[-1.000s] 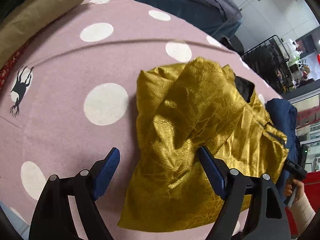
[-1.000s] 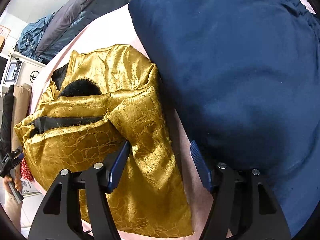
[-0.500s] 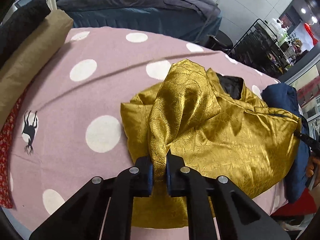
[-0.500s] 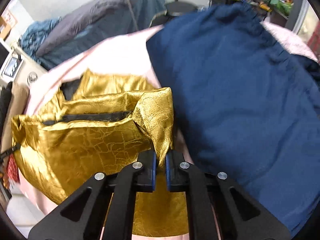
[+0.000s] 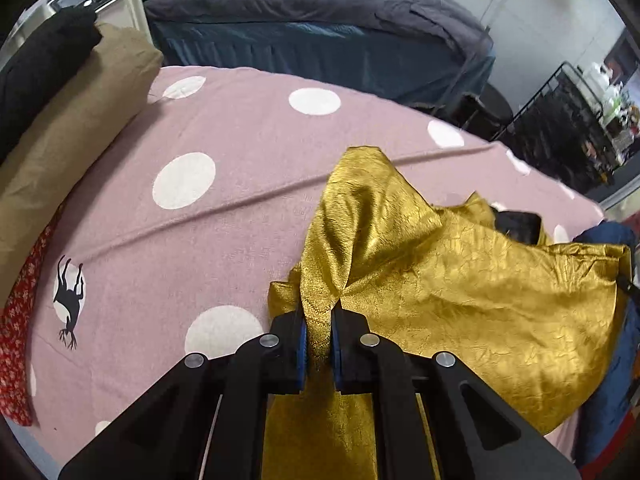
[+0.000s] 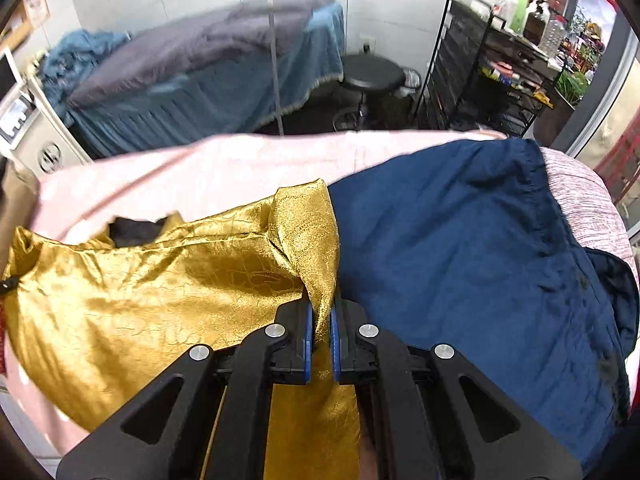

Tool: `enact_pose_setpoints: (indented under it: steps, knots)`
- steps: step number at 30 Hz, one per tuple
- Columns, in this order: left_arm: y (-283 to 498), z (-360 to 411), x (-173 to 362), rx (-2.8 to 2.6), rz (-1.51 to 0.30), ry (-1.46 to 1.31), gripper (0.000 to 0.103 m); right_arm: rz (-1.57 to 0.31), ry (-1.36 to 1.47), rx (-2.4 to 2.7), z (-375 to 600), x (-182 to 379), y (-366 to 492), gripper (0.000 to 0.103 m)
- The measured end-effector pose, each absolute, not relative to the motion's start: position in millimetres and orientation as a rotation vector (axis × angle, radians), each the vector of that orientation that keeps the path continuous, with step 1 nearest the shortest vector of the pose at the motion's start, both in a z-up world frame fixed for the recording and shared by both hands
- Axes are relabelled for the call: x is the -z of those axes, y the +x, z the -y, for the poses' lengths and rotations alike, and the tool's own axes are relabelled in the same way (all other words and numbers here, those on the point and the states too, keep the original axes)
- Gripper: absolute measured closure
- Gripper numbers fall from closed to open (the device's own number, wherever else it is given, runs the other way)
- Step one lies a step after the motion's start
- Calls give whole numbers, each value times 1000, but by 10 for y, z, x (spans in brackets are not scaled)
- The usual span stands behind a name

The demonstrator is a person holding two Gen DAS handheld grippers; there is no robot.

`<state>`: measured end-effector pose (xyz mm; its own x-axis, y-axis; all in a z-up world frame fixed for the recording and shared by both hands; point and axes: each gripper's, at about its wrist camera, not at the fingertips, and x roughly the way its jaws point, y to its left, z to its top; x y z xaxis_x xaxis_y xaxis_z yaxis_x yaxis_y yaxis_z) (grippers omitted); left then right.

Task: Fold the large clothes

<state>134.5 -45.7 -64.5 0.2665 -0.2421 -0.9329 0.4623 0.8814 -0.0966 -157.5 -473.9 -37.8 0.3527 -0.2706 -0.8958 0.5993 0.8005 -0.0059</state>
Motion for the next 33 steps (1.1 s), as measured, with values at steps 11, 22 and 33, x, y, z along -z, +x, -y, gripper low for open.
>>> enact_pose_setpoints:
  steps: [11, 22, 33]
  knots:
    - [1375, 434, 816, 424, -1273, 187, 73, -1232, 365, 622, 4775, 988, -1504, 90]
    - [981, 377, 77, 390, -1051, 190, 21, -1185, 338, 700, 4610, 671, -1600, 35]
    - [-605, 657, 573, 568, -1100, 414, 20, -1133, 160, 441, 3343, 493, -1990, 35]
